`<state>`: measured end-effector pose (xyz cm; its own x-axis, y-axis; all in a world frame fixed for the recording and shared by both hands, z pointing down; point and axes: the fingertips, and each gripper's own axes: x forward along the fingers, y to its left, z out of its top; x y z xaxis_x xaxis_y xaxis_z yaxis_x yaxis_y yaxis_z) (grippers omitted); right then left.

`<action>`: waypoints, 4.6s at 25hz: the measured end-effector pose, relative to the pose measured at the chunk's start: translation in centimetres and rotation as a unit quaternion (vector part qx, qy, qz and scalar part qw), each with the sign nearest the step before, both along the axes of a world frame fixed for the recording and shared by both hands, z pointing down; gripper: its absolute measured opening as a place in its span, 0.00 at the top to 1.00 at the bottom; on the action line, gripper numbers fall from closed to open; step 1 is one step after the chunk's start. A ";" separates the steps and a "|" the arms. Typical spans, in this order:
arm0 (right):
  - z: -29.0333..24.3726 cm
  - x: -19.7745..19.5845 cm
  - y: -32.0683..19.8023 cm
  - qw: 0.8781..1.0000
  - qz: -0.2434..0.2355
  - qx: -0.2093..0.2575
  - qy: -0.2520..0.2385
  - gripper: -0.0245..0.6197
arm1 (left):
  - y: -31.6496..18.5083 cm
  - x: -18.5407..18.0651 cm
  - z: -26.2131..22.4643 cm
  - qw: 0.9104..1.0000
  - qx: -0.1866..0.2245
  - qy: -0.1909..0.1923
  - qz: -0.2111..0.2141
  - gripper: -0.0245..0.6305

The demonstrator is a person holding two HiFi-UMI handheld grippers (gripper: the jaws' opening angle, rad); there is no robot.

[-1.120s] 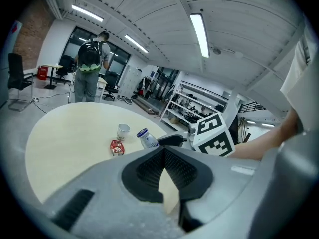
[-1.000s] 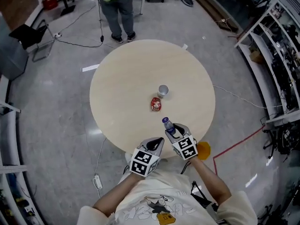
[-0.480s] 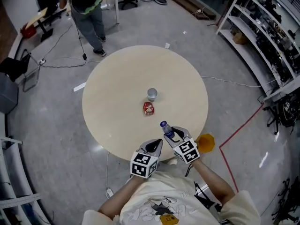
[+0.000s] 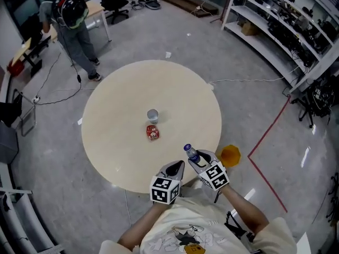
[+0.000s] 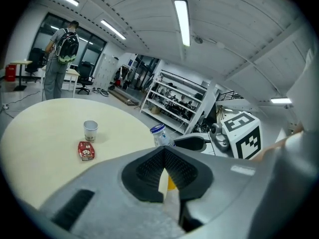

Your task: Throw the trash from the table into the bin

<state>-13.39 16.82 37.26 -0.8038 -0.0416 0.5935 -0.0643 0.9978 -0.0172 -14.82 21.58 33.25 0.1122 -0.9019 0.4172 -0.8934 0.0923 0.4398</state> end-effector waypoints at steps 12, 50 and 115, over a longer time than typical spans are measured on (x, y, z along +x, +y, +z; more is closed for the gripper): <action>-0.1 6.2 -6.0 0.996 0.090 -0.027 -0.012 0.65 | -6.7 5.1 0.0 0.996 -0.020 -0.006 0.085 0.96; 8.1 25.8 -25.6 0.950 0.290 -0.116 0.005 0.65 | -26.5 21.6 8.1 0.962 -0.155 -0.020 0.223 0.96; 63.8 35.5 -35.4 0.868 0.413 -0.207 0.181 0.61 | -34.5 26.2 52.3 0.937 -0.257 -0.061 0.230 0.96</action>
<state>22.12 -18.58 101.01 -0.3585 -0.2377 0.9028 -0.8311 0.5217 -0.1927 11.36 -12.91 85.52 0.3622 -0.4459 0.8185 -0.9316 -0.1436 0.3340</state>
